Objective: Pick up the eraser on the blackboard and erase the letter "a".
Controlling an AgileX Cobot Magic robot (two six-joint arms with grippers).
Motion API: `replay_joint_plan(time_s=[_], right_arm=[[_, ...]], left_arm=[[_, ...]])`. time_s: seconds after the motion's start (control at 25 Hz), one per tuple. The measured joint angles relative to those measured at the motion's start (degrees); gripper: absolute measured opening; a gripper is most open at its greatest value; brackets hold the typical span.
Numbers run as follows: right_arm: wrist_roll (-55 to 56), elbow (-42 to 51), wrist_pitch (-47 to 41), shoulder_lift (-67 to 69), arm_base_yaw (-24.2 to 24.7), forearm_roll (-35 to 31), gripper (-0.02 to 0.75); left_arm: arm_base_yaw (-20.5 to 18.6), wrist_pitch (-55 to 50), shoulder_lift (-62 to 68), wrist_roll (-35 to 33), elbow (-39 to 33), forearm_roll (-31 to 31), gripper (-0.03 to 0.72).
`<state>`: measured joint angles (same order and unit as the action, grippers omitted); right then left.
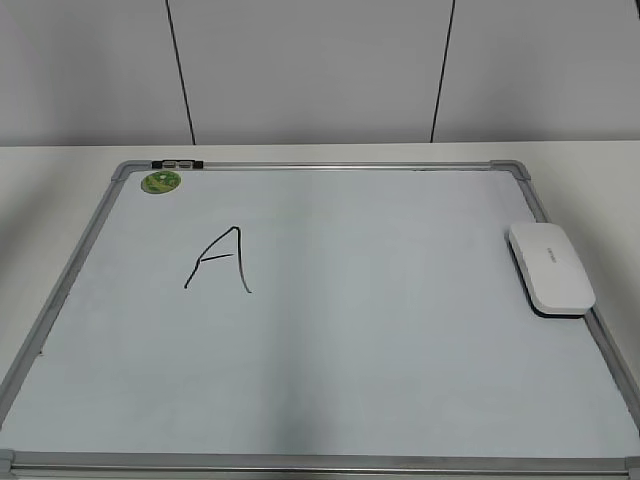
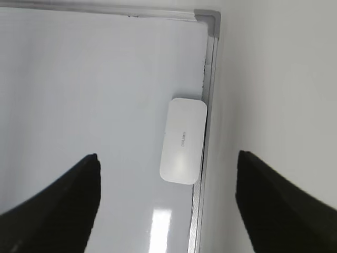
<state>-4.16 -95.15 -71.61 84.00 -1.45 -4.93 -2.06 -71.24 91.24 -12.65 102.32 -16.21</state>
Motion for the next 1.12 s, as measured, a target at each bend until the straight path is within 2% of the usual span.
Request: replay_joint_plan(time_s=[0.2,0.68,0.92,1.12], right_arm=[[0.0,0.0,-0.23,-3.92,0.0,-0.38,0.593],[0.0,0.38,-0.47,-4.16,0.0,-3.3,0.593],[0.0,3.16,-0.47,-7.9,0.0,-3.59,0.592],[0.0,11.96,-0.47,-14.68,0.0,-3.83,0.589]], left_arm=[[0.0,-0.36,-11.62,0.17,-10.71,1.77,0.494],[0.0,-0.5,-35.46,2.23,-42.99,2.72,0.494],[0.0,-0.5,-41.52,4.06,-51.88,2.86,0.494],[0.0,-0.39,-45.31,4.17,-56.21,3.49,0.489]])
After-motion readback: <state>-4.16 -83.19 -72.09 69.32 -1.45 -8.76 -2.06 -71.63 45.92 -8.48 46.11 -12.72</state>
